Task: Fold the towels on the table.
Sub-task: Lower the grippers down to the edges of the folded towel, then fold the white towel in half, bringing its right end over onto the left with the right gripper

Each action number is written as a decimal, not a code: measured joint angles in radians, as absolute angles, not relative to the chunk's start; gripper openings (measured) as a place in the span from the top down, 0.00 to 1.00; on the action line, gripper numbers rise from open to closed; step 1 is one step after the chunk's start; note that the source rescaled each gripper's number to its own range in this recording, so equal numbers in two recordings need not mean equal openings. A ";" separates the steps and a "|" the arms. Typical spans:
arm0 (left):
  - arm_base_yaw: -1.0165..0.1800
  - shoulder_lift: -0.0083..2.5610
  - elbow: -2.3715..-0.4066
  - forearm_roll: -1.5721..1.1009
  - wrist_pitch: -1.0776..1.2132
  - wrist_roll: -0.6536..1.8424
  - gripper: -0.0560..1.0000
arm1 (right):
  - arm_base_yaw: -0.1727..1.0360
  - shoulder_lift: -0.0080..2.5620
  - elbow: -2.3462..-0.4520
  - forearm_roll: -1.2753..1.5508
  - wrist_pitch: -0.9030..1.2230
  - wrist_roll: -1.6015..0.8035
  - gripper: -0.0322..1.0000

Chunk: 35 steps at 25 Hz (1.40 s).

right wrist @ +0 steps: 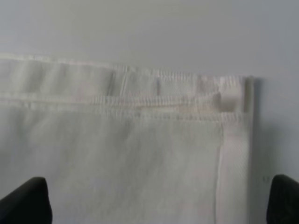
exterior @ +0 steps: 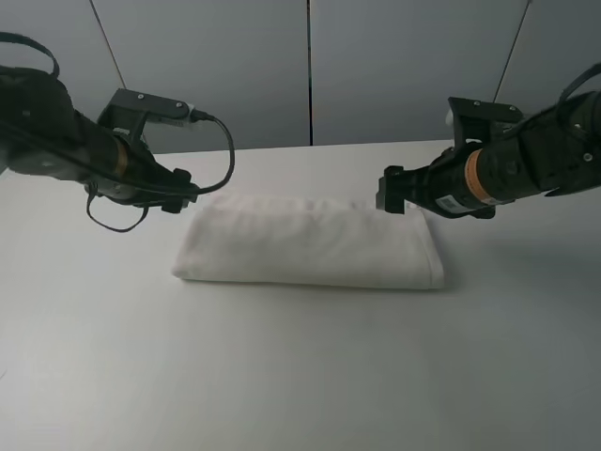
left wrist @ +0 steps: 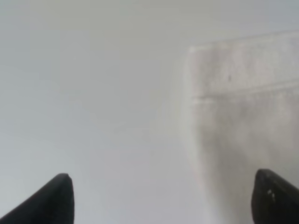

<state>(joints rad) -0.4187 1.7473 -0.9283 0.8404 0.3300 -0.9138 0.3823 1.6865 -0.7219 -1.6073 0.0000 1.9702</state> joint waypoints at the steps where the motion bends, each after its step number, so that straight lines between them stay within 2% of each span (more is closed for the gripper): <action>1: -0.406 1.747 -0.952 0.727 0.348 -0.789 0.03 | 0.380 1.687 -0.730 -1.614 -0.009 1.970 0.00; 5: -0.369 1.752 -1.050 0.386 0.443 -0.422 0.03 | 0.380 1.687 -0.746 -1.662 -0.022 1.970 0.00; 8: -0.352 1.780 -1.117 0.273 0.518 -0.302 0.03 | 0.379 1.687 -0.750 -1.713 -0.019 1.970 0.00; 15: -0.352 1.956 -1.236 0.180 0.661 -0.225 0.03 | 0.378 1.687 -0.752 -1.735 0.000 1.883 0.00; 22: -0.352 2.066 -1.289 0.153 0.669 -0.213 0.03 | 0.378 1.687 -0.752 -1.735 0.000 1.754 0.00; 31: -0.352 2.067 -1.289 0.151 0.666 -0.186 0.03 | 0.378 1.687 -0.752 -1.735 0.032 1.140 0.00; 35: -0.352 2.067 -1.289 0.151 0.666 -0.183 0.03 | 0.384 1.687 -0.773 -1.549 0.124 1.094 0.00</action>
